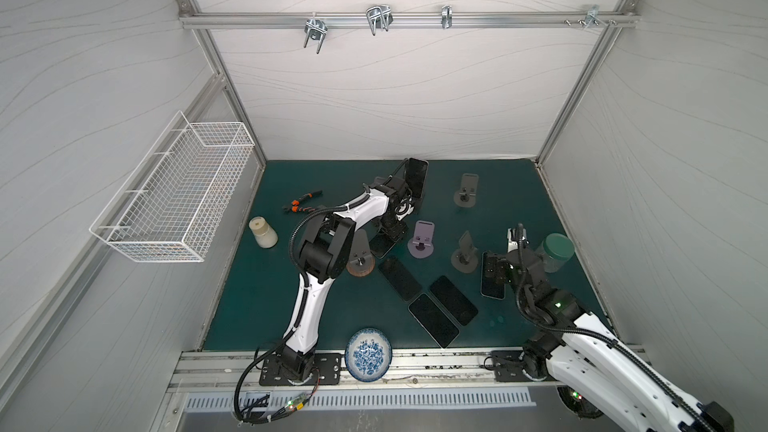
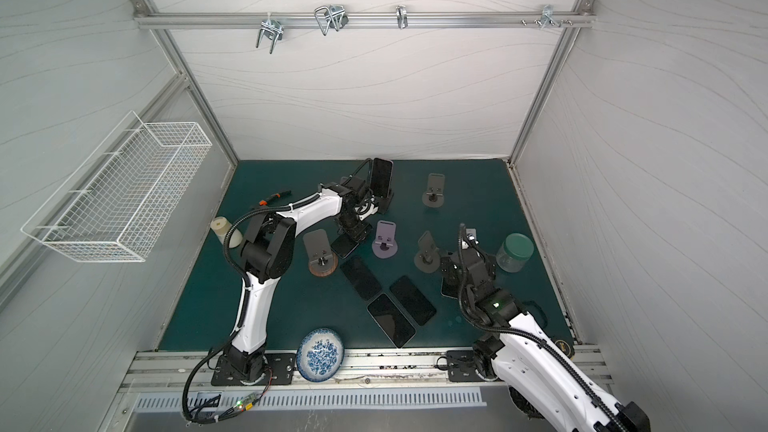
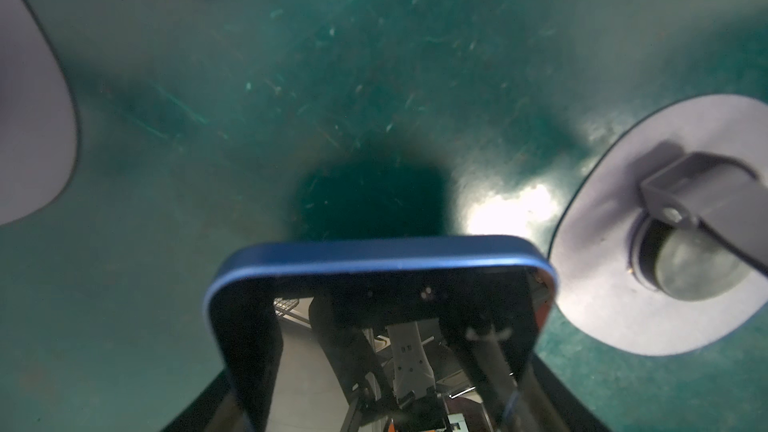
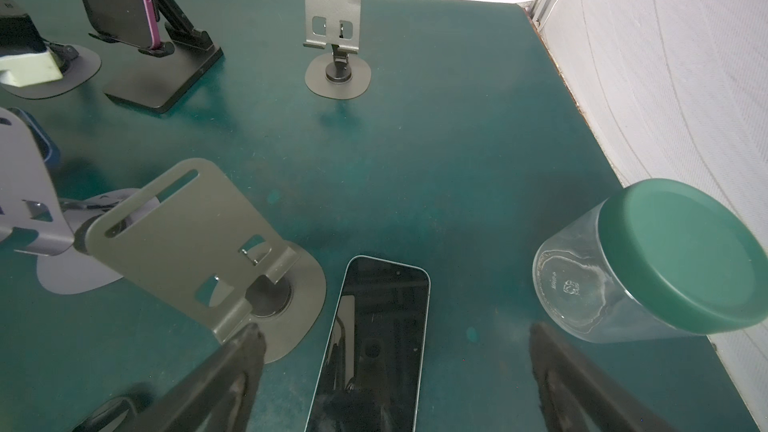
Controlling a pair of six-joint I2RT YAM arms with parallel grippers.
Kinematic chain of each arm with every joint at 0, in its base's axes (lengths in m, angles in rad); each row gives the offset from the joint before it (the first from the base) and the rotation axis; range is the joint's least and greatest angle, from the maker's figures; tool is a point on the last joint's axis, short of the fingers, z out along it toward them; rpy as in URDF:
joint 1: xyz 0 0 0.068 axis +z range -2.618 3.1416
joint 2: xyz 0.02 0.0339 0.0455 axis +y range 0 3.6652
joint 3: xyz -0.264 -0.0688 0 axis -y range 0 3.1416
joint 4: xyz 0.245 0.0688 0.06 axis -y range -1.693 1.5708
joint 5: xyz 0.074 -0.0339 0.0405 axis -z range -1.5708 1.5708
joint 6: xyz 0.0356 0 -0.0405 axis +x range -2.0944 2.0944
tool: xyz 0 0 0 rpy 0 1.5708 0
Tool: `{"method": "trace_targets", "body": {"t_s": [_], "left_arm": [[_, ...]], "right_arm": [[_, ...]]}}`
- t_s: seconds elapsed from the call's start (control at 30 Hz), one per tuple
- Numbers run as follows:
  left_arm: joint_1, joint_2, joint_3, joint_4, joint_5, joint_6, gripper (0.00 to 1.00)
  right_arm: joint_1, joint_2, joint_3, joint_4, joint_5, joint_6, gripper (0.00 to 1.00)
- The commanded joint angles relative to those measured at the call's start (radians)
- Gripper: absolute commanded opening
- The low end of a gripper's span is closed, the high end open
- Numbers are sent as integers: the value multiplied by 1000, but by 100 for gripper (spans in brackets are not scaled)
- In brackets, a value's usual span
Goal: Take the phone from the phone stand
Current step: 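Lower the blue-framed phone flat onto the table with the left gripper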
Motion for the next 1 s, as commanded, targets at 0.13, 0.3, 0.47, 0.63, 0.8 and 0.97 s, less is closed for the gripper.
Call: {"method": "trace_targets", "body": {"t_s": [0.13, 0.3, 0.47, 0.63, 0.8, 0.97], "left_arm": [[-6, 45, -4, 10, 30, 12, 75], [-6, 41, -6, 11, 29, 15, 77], [-6, 41, -6, 11, 32, 15, 78], [-5, 40, -5, 8, 32, 16, 78], [-6, 40, -4, 7, 33, 15, 79], [-5, 40, -3, 4, 41, 15, 79]], "right_arm": [[7, -7, 4, 21, 5, -12, 99], [6, -6, 4, 21, 5, -12, 99], [6, -6, 4, 22, 4, -12, 99], [6, -5, 4, 22, 3, -13, 99], [6, -7, 4, 22, 2, -14, 99], [6, -7, 5, 21, 2, -14, 99]]}}
